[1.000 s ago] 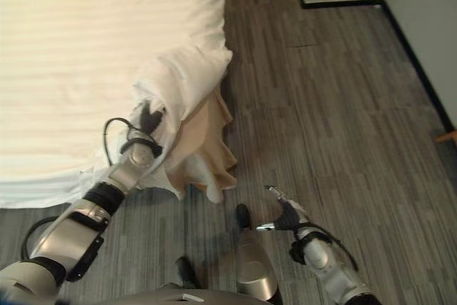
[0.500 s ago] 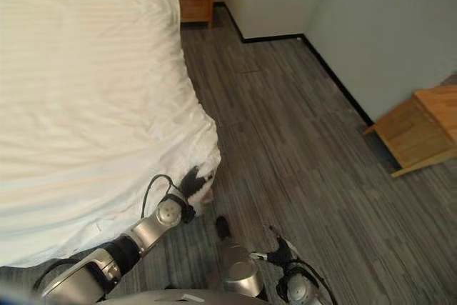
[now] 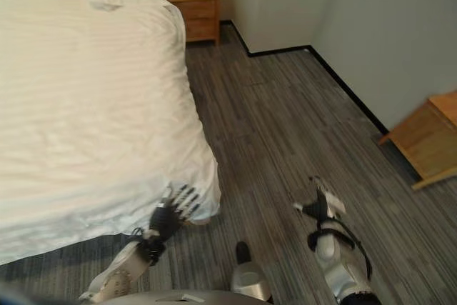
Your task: Making the bed.
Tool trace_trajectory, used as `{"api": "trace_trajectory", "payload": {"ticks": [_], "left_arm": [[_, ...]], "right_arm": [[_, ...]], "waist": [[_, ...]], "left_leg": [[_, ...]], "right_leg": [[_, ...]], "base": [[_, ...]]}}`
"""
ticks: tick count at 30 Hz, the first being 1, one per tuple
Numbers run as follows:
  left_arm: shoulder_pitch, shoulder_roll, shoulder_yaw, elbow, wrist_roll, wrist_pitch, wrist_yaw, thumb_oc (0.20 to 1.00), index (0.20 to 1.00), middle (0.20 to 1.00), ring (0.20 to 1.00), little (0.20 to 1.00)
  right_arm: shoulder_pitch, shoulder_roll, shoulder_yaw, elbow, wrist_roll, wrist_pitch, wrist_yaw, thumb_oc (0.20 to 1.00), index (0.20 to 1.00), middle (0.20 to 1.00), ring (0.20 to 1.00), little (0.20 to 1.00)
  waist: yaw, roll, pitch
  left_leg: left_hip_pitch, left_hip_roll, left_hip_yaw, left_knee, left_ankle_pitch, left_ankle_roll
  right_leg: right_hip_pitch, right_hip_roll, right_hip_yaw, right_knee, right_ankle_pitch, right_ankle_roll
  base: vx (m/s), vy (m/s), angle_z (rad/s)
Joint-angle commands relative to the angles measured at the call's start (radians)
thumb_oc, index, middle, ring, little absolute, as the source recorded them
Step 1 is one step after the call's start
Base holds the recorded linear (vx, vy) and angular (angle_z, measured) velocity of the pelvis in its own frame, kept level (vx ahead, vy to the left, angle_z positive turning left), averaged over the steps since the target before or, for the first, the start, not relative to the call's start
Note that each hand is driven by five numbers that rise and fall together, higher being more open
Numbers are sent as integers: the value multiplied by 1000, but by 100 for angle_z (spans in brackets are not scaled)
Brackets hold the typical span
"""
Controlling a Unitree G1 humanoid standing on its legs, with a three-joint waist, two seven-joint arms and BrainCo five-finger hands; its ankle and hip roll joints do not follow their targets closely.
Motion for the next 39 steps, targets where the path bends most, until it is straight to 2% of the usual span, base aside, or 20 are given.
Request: {"api": "trace_trajectory", "payload": {"ticks": [1,2,4,7,9,13,14,15,17,18,20,22,24,26,28,29,31,33,37,39], "left_arm": [[-12,-22,113,62,9,-91,98,1000,1000,1000,1000,1000],[18,-39,124,88,18,-81,107,1000,1000,1000,1000,1000],[15,-47,109,83,-7,-100,111,1000,1000,1000,1000,1000],[-8,-50,126,126,-5,-101,151,1000,1000,1000,1000,1000],[3,-53,122,177,-24,-82,156,1000,1000,1000,1000,1000],[13,-50,86,315,7,-52,96,1000,1000,1000,1000,1000],[-6,-62,74,407,18,-40,59,1000,1000,1000,1000,1000],[-8,-63,74,409,18,-40,58,1000,1000,1000,1000,1000],[-19,-102,92,515,29,-42,37,1000,1000,1000,1000,1000],[-20,-103,93,516,29,-42,37,1000,1000,1000,1000,1000],[-87,-136,112,671,77,-50,40,1000,1000,1000,1000,1000],[-90,-137,113,674,77,-51,39,1000,1000,1000,1000,1000],[-151,-166,136,752,116,-61,51,1000,1000,1000,1000,1000],[-178,-168,163,760,114,-76,55,1000,1000,1000,1000,1000],[-179,-162,163,746,118,-79,55,1000,1000,1000,1000,1000],[-187,-150,164,718,127,-77,56,1000,1000,1000,1000,1000],[-190,-143,164,704,125,-75,54,1000,1000,1000,1000,1000],[-203,-126,165,635,130,-85,60,1000,1000,1000,1000,1000],[-199,-109,203,516,102,-99,100,1000,1000,1000,1000,1000],[-191,-103,213,465,87,-108,120,1000,1000,1000,1000,1000]], "right_arm": [[-115,85,79,31,126,-199,9,200,200,200,200,200],[-128,100,111,10,175,-202,83,200,200,200,200,200],[-210,133,178,70,242,-212,105,200,200,200,200,200],[-403,244,139,154,739,-274,130,200,200,200,200,200],[-496,318,107,286,976,-312,135,200,200,200,200,200],[-669,331,24,514,1056,-345,95,200,200,200,200,200],[-694,314,-29,632,1088,-355,87,200,200,200,200,200],[-696,314,-29,633,1089,-355,88,200,200,200,200,200],[-681,294,-91,802,1132,-349,89,200,200,200,200,200],[-683,293,-91,804,1133,-350,90,200,200,200,200,200],[-643,284,-133,1007,1178,-313,112,200,200,200,200,200],[-646,283,-133,1009,1179,-314,114,200,200,200,200,200],[-564,283,-179,1143,1202,-272,123,200,200,200,200,200],[-465,246,-264,1184,1253,-253,133,200,200,200,200,200],[-429,226,-288,1197,1249,-244,135,200,200,200,200,200],[-358,167,-338,1223,1234,-225,135,200,200,200,200,200],[-327,147,-358,1232,1219,-221,136,200,200,200,200,200],[-250,84,-409,1229,1170,-210,136,200,200,200,200,200],[-167,36,-409,1157,1023,-210,126,200,200,200,200,200],[-143,34,-404,1118,982,-210,116,200,200,200,200,200]], "waist": [[63,-5,21],[79,0,25],[99,3,26],[170,23,32],[209,37,37],[287,101,83],[312,145,99],[311,144,96],[332,189,101],[332,189,100],[330,209,103],[330,210,104],[303,204,112],[258,184,120],[244,174,123],[199,145,129],[185,131,130],[132,81,133],[98,23,125],[95,14,126]], "left_leg": [[-53,-27,-86,12,58,52],[-60,-23,-102,12,66,47],[-71,-20,-118,12,75,44],[-98,-15,-170,12,95,34],[-119,-15,-191,12,107,29],[-200,-12,-236,12,147,12],[-239,-15,-265,12,164,2],[-246,-15,-266,12,168,2],[-279,-21,-292,12,179,-8],[-284,-22,-293,12,182,-8],[-292,-22,-300,12,182,-13],[-292,-22,-300,12,182,-13],[-286,-25,-289,12,176,-6],[-267,-28,-265,12,155,2],[-265,-31,-253,12,154,5],[-251,-33,-231,12,138,10],[-249,-36,-218,12,135,13],[-229,-40,-179,12,115,22],[-196,-41,-114,12,100,31],[-188,-37,-104,12,100,31]], "right_leg": [[-11,-51,-20,14,-18,22],[-4,-50,-35,14,-28,17],[-1,-51,-56,14,-36,9],[19,-57,-116,14,-67,-5],[20,-58,-134,14,-75,-11],[-13,-64,-177,14,-72,-18],[-31,-74,-208,14,-75,-17],[-37,-74,-209,14,-72,-18],[-45,-88,-246,14,-81,-12],[-50,-88,-247,14,-78,-13],[-47,-94,-266,14,-83,-8],[-48,-94,-267,14,-83,-8],[-52,-97,-254,14,-77,-5],[-52,-101,-231,14,-75,0],[-59,-104,-222,14,-65,1],[-67,-106,-199,14,-55,9],[-77,-107,-186,14,-45,10],[-98,-105,-151,14,-18,24],[-122,-99,-130,14,34,48],[-119,-100,-140,14,42,50]], "base": [[38,-66,49],[10,-56,54],[34,-63,48],[29,-110,78],[-22,-88,68],[-159,-50,31],[-151,-19,37],[-106,-14,37],[-37,3,61],[-21,16,65],[13,13,36],[9,20,10],[19,75,-2],[14,111,-2],[-25,122,-11],[-25,137,-31],[-39,112,-57],[-89,169,-62],[-79,128,-69],[-80,48,-79]]}}
